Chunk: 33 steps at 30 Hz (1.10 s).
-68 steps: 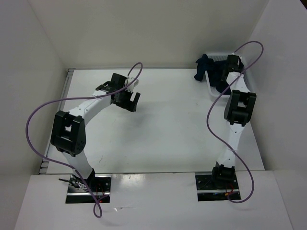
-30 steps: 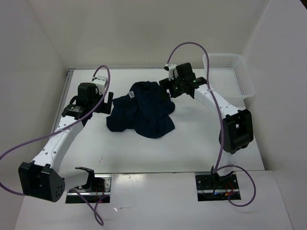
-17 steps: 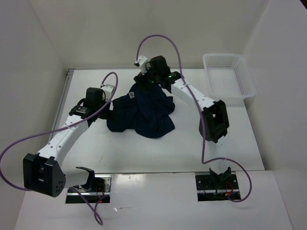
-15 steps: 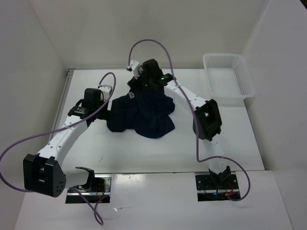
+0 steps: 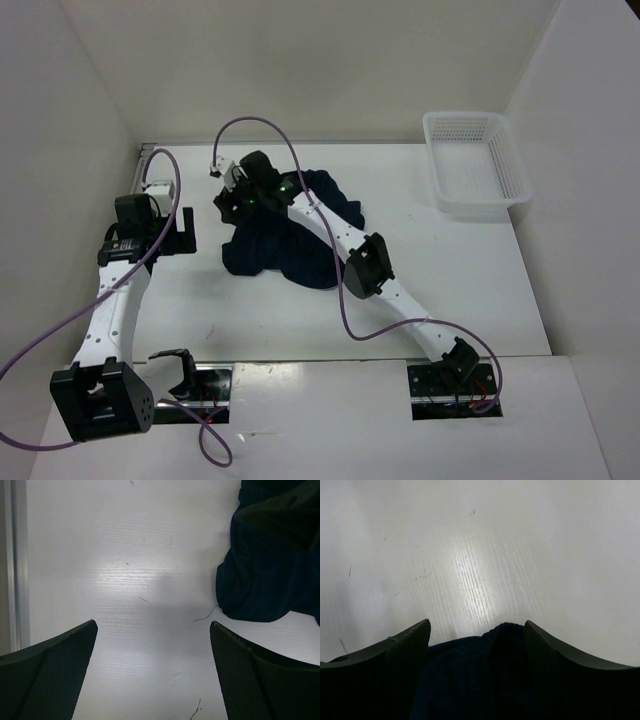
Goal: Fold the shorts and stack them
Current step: Move the shorts to the center of the board, then flatten the shorts out
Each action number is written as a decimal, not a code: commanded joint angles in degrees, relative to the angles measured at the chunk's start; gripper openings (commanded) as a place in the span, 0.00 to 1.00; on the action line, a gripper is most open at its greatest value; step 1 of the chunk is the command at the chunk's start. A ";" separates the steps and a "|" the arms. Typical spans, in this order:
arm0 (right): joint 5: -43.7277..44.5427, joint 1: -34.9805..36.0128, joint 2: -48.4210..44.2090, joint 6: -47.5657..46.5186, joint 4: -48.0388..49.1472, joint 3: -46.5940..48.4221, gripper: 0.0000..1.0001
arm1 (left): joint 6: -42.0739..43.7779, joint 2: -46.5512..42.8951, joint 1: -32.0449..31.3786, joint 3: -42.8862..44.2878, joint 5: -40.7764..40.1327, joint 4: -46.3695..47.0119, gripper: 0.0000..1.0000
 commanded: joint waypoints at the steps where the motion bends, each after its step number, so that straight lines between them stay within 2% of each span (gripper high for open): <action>1: 2.87 0.01 9.00 6.65 -12.98 16.67 0.80 | 0.21 0.37 0.70 -0.05 1.30 -0.17 1.00; 5: 4.29 0.01 9.04 6.83 -16.45 16.54 0.71 | 0.21 0.99 0.70 1.27 1.30 0.36 1.00; 9: 5.42 0.01 6.85 6.21 -17.23 16.54 0.71 | 0.21 1.52 0.70 1.89 3.40 0.36 1.00; 11: 6.48 0.01 6.84 4.82 -19.95 16.54 0.66 | 0.21 0.91 0.70 1.89 3.41 0.36 1.00; 14: 5.35 0.01 6.84 4.81 -24.51 16.54 0.48 | 0.21 -0.32 0.70 1.89 3.41 0.36 1.00; 15: 4.38 0.01 6.84 4.81 -24.53 16.54 0.38 | 0.21 -0.32 0.70 1.19 3.93 0.36 1.00; 16: 3.77 0.01 6.84 4.81 -24.53 16.54 0.08 | 0.21 -0.93 0.70 1.19 3.93 0.36 1.00; 17: 3.76 0.01 6.84 6.55 -23.49 16.54 0.00 | 0.21 -0.94 0.70 1.19 4.46 0.36 1.00; 23: 4.55 -0.51 0.53 7.27 -22.43 16.54 0.00 | 0.21 -1.99 -1.22 -1.27 5.78 -0.25 1.00; 28: 4.55 -3.50 -13.17 9.38 -22.43 16.54 0.00 | 0.21 1.16 -2.37 -0.75 6.83 2.03 1.00; 33: 3.14 -6.49 -23.99 11.40 -28.30 16.54 0.00 | 0.21 5.73 -9.57 0.57 5.17 6.59 1.00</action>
